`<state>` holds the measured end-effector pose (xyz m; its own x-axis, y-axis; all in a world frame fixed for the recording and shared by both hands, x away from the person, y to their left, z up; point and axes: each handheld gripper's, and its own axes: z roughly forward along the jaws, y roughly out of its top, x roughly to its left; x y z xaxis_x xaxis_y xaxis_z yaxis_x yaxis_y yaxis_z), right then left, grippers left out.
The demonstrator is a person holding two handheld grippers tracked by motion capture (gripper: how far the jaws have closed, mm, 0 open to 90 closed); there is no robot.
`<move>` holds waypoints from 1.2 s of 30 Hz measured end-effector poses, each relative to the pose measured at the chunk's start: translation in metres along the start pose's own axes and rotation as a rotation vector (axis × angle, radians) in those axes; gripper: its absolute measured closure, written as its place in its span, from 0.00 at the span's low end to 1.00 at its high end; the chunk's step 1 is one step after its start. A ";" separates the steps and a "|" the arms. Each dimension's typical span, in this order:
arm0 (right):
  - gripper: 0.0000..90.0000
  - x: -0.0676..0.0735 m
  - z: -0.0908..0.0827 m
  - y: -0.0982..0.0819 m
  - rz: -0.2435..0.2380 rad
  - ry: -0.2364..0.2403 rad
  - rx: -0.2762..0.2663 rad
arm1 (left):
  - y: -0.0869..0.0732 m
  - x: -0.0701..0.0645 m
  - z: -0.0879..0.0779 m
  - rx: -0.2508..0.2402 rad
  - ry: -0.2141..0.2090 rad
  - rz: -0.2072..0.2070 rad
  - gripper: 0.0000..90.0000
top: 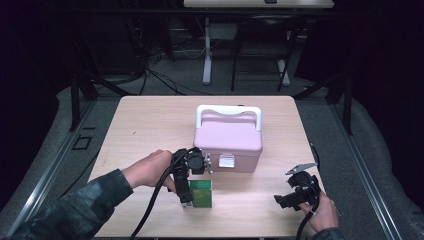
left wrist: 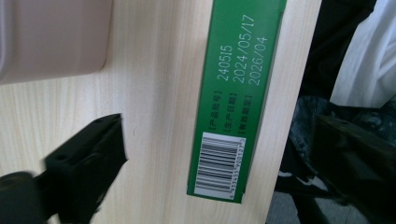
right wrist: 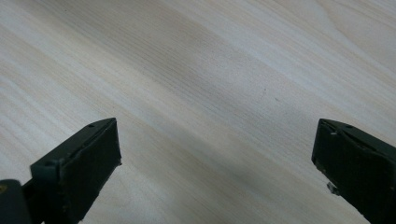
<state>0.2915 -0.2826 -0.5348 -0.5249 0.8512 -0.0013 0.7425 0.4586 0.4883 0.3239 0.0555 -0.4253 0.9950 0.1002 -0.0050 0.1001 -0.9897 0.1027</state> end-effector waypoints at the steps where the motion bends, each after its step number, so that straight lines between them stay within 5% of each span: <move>1: 0.01 0.000 0.000 0.000 0.000 -0.001 -0.001 | 0.001 0.000 0.000 0.002 0.002 0.004 0.09; 7: 0.01 0.000 0.000 0.000 0.002 -0.002 -0.002 | 0.006 -0.001 0.002 0.001 0.010 0.012 0.32; 12: 0.01 0.000 -0.001 0.000 0.002 -0.002 -0.003 | 0.008 -0.002 0.004 0.006 0.003 0.018 0.41; 21: 0.01 0.000 -0.001 0.000 0.000 -0.005 -0.001 | 0.010 -0.002 0.012 0.019 -0.034 0.032 0.54; 36: 0.02 0.001 -0.001 0.000 0.002 0.001 0.000 | 0.013 -0.004 0.019 0.034 -0.007 0.050 0.69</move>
<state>0.2905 -0.2821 -0.5334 -0.5241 0.8516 0.0005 0.7435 0.4573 0.4879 0.3210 0.0400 -0.4426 0.9987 0.0498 -0.0081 0.0503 -0.9963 0.0694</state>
